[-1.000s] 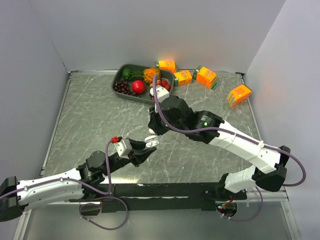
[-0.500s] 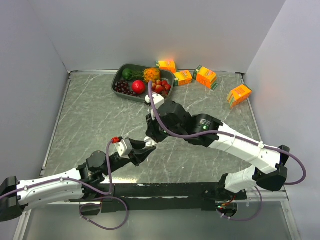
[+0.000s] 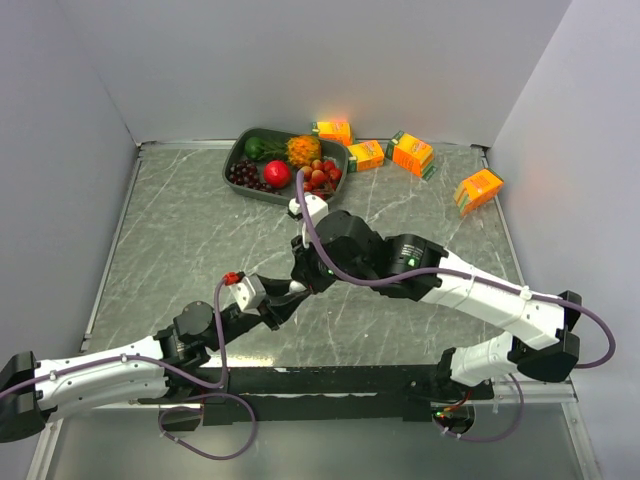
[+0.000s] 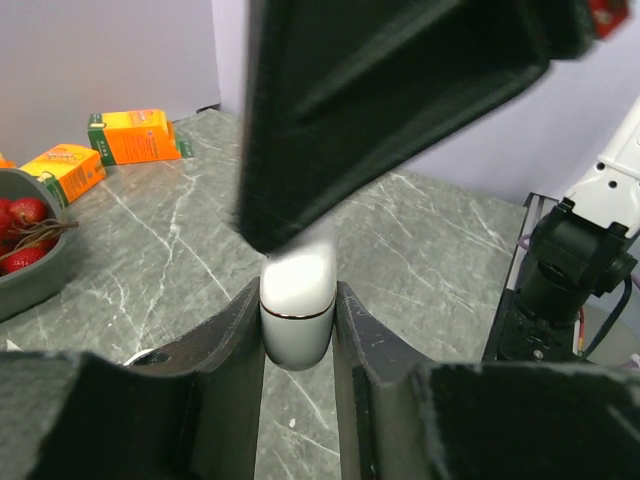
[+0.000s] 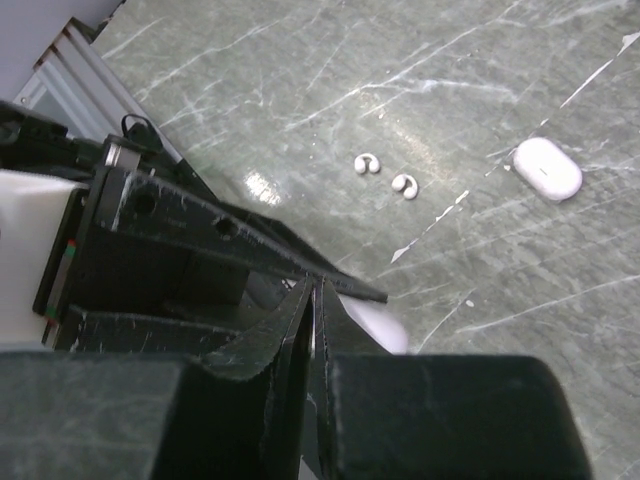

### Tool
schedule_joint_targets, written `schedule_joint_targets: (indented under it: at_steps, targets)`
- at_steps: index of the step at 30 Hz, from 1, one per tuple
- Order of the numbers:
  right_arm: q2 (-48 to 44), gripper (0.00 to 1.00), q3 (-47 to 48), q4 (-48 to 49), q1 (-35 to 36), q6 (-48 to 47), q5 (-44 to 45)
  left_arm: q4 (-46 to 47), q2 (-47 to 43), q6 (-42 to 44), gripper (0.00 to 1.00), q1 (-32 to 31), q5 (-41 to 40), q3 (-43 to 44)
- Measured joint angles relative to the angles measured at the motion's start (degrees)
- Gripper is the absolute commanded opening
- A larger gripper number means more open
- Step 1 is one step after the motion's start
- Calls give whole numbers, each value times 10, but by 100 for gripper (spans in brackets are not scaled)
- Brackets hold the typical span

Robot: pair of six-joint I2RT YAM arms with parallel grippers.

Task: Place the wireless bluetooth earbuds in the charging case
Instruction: Close the charging case.

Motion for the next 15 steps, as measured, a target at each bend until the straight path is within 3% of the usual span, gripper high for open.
schedule_joint_targets:
  at_steps: [3,8,15]
  targets:
    - [-8,14,-6,-4,4,6,1,0,0,0,1,0,-5,1]
    - [-33,34,-19,-3,5,20,28,0,1,0,1,0,-13,4]
    - [-170,48,-105,23,-37,57,116,-26,78,-77,1,33,-34,50]
